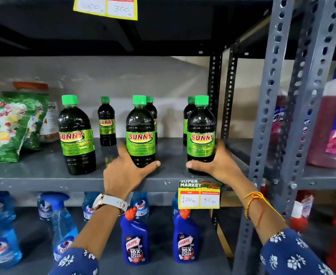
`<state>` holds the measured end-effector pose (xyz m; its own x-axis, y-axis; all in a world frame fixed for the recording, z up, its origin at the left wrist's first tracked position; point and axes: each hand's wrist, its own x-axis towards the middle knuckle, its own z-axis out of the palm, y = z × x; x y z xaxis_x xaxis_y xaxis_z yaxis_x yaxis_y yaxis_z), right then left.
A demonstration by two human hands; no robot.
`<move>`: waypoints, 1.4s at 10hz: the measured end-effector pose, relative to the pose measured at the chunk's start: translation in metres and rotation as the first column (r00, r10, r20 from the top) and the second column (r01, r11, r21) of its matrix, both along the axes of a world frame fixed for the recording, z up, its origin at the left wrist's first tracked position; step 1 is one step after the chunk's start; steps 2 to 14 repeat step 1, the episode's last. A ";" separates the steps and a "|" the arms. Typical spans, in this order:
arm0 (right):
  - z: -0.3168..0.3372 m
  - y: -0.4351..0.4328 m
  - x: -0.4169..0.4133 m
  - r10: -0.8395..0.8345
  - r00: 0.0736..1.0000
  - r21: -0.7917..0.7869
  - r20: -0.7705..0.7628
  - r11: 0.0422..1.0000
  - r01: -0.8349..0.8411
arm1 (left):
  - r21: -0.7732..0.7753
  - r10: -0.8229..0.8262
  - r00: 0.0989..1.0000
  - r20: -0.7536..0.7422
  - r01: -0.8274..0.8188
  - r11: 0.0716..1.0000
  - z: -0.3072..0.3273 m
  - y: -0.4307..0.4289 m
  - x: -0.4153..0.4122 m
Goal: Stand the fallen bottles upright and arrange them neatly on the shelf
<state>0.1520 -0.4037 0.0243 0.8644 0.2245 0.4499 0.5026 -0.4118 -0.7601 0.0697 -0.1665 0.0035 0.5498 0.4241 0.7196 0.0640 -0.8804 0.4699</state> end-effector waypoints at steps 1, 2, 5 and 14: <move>0.000 -0.004 -0.011 0.026 0.999 0.281 0.019 0.959 -0.031 | -0.260 -0.195 0.977 0.084 0.210 0.942 0.003 0.001 -0.011; 0.000 -0.004 -0.011 0.026 0.999 0.281 0.019 0.959 -0.031 | -0.260 -0.195 0.977 0.084 0.210 0.942 0.003 0.001 -0.011; 0.000 -0.004 -0.011 0.026 0.999 0.281 0.019 0.959 -0.031 | -0.260 -0.195 0.977 0.084 0.210 0.942 0.003 0.001 -0.011; 0.000 -0.004 -0.011 0.026 0.999 0.281 0.019 0.959 -0.031 | -0.260 -0.195 0.977 0.084 0.210 0.942 0.003 0.001 -0.011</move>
